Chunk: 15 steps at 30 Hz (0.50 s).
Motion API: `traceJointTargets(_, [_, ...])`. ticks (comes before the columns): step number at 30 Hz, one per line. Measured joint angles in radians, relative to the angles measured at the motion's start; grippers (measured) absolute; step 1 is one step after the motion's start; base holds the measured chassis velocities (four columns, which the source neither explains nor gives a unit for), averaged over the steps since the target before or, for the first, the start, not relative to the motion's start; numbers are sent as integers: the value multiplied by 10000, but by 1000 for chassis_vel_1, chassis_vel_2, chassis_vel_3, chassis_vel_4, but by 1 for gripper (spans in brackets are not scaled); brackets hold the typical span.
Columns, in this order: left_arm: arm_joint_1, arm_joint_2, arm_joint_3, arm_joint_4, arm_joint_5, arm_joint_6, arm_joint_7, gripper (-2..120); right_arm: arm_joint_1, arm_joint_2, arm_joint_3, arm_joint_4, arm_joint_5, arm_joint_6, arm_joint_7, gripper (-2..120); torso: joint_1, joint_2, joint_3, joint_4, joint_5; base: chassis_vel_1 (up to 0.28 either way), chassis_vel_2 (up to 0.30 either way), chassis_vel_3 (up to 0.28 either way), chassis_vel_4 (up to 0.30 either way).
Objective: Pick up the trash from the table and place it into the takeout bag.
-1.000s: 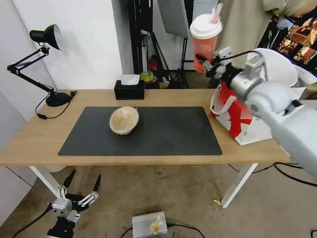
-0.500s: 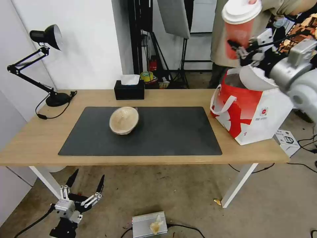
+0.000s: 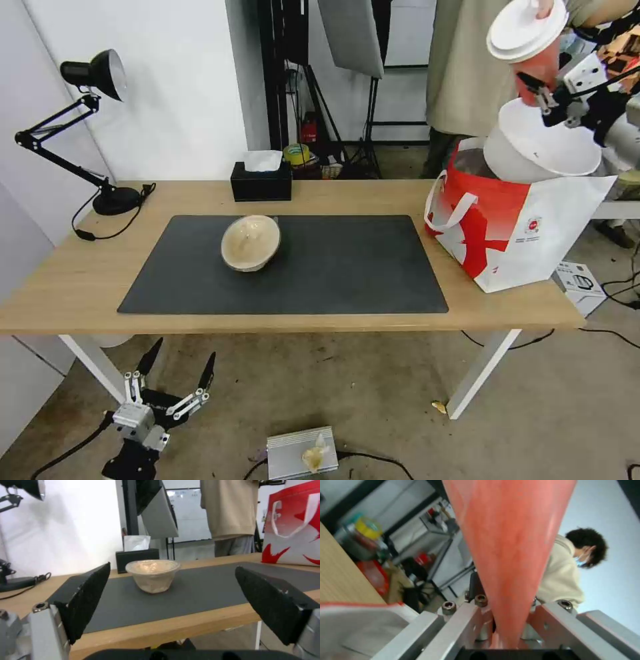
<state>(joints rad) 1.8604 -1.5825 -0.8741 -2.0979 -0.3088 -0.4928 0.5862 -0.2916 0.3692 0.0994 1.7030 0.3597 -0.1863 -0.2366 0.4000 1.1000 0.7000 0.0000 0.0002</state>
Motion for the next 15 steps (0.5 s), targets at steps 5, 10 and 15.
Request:
traceJointTargets(5, [-5, -60, 66, 7, -20, -104, 293, 100, 49, 63, -53, -603, -1301, 585, -230, 3, 0, 0, 0, 0, -1, 0, 0, 0, 0])
traceJointTargets(10, [-27, -71, 73, 23, -24, -105, 358, 100, 143, 260, -211, -1082, -2145, 1034, -332, 3, 0, -1, 0, 0, -1, 0, 0, 0, 0])
traceJointTargets(15, [-27, -89, 103, 34, -26, -108, 407, 100, 311, 485, -428, -1457, -2958, 1419, -460, 3, 0, -1, 0, 0, 0, 0, 0, 0, 0])
